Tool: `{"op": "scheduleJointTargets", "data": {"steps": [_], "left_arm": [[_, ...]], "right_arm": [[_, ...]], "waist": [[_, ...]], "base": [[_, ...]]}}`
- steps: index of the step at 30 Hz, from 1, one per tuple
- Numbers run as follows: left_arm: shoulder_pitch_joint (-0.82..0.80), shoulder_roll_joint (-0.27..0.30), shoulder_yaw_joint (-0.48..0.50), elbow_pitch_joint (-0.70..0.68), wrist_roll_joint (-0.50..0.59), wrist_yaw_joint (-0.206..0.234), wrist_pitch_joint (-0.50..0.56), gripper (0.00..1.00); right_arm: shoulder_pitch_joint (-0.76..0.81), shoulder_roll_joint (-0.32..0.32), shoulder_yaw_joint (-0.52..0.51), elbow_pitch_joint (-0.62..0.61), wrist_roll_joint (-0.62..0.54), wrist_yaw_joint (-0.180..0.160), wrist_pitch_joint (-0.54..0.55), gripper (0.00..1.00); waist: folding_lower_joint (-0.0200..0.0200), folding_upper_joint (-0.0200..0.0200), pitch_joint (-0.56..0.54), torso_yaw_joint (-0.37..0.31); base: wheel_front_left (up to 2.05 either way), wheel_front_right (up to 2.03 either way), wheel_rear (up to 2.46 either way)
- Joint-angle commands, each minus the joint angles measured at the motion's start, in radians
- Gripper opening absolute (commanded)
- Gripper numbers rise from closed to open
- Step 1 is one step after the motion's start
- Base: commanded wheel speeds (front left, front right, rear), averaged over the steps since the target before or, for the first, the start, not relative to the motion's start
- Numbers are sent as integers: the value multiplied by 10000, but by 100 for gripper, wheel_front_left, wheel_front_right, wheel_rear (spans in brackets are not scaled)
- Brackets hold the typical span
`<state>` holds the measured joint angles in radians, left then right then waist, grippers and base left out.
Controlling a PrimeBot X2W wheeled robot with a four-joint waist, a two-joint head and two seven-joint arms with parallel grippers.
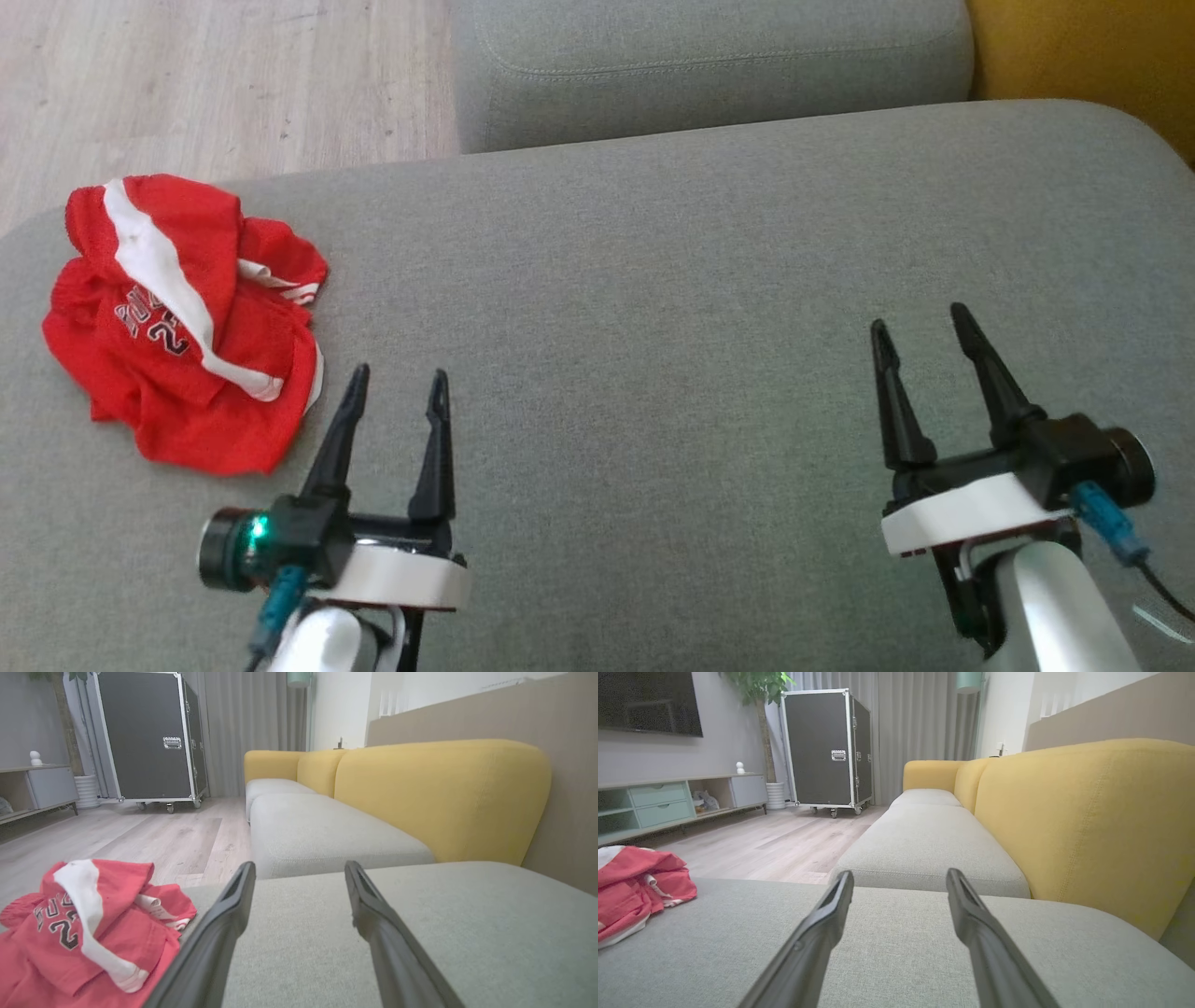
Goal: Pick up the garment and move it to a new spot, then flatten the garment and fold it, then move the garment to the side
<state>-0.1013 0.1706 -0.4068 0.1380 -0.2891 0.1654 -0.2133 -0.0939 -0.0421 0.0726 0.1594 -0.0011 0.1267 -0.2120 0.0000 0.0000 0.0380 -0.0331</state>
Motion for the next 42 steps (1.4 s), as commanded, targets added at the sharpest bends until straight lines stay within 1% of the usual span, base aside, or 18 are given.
{"op": "scheduleJointTargets", "data": {"steps": [1,5,10,13,14,16,19,22,31,37,42], "left_arm": [[-242,-13,480,-477,152,-118,-133,100],[58,-355,1091,-683,212,-516,-251,100],[364,-762,1756,-646,562,-1098,-396,100],[517,-941,1974,-344,838,-1421,-485,100],[559,-1018,2089,56,880,-1557,-485,100],[549,-1076,2194,383,911,-1634,-485,100],[505,-1136,2310,814,891,-1711,-485,100],[456,-1167,2431,999,946,-1738,-485,100],[401,-1197,2591,965,1051,-1801,-485,100],[490,-1201,2658,932,1027,-1712,-485,100],[589,-1202,2856,934,1110,-1688,-485,100]], "right_arm": [[-402,-75,153,-262,51,37,-145,100],[-371,-77,71,-40,801,38,-263,100],[-295,-80,200,322,1170,40,-409,100],[-267,-81,295,673,1594,40,-498,100],[-246,-81,374,973,2019,40,-498,100],[-249,-81,451,1329,2442,40,-498,100],[-327,-81,608,1750,2816,40,-498,100],[-430,-81,702,1892,3005,40,-498,100],[-518,-81,698,1937,3014,40,-498,100],[-473,-81,873,1906,2964,40,-498,100],[-384,-81,1141,1864,3045,40,-498,100]], "waist": [[0,0,-6,8],[0,0,-48,41],[0,0,-110,72],[0,0,-141,61],[0,0,-166,49],[0,0,-184,28],[0,0,-216,-3],[0,0,-219,-47],[0,0,-238,-49],[0,0,-331,194],[0,0,-460,560]], "base": [[0,0,0],[0,0,0],[0,0,0],[0,0,0],[0,0,0],[0,0,0],[0,0,0],[0,0,0],[0,0,0],[0,0,0],[0,0,0]]}}
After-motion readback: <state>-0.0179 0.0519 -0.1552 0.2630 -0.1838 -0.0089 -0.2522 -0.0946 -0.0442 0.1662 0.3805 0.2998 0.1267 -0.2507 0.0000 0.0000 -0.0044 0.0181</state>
